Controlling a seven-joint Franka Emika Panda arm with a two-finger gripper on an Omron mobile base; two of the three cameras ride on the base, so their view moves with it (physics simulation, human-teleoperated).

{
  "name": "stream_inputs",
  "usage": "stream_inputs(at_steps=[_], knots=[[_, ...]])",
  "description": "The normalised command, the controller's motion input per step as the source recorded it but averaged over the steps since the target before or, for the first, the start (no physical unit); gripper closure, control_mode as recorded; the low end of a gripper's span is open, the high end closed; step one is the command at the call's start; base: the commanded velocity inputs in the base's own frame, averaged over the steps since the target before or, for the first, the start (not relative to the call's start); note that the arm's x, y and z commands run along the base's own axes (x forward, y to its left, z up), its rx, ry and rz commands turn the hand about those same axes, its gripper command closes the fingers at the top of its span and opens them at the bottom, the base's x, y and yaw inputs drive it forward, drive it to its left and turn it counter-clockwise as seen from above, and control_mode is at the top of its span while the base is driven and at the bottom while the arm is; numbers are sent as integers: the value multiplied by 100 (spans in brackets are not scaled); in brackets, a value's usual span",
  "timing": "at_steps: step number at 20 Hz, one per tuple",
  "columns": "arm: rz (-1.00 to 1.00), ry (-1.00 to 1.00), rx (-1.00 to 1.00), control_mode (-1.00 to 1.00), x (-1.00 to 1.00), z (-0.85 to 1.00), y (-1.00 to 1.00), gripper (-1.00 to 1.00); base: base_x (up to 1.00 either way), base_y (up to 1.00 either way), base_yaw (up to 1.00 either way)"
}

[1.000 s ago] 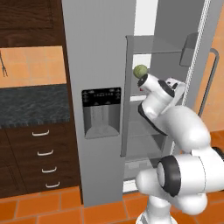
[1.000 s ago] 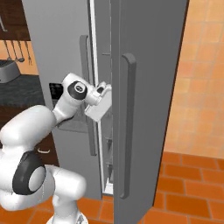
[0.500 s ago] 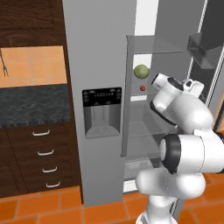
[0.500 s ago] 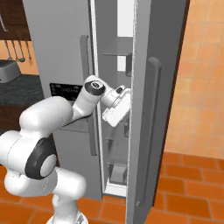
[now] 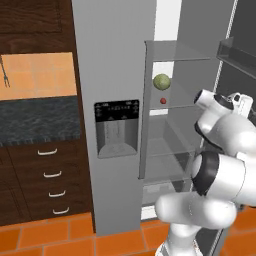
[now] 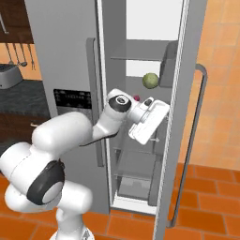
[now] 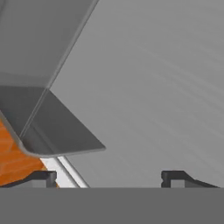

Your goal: Take the strawberry from the fridge and place it on top of the pancake, located on the dining counter.

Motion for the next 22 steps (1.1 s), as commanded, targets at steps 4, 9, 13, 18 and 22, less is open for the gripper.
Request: stream_inputs(at_steps=[4,9,13,18,22], knots=[[10,0,7,-100,-8,0,-22,-100,0,0,0],[2,0,3,-100,-15,0,49,-100,0,0,0],[-4,-1,4,-100,-2,0,100,-100,0,0,0],[-10,-10,30,-100,-3,-9,98,-100,0,0,0],[-20,-21,65,-100,0,-49,100,-100,0,0,0]])
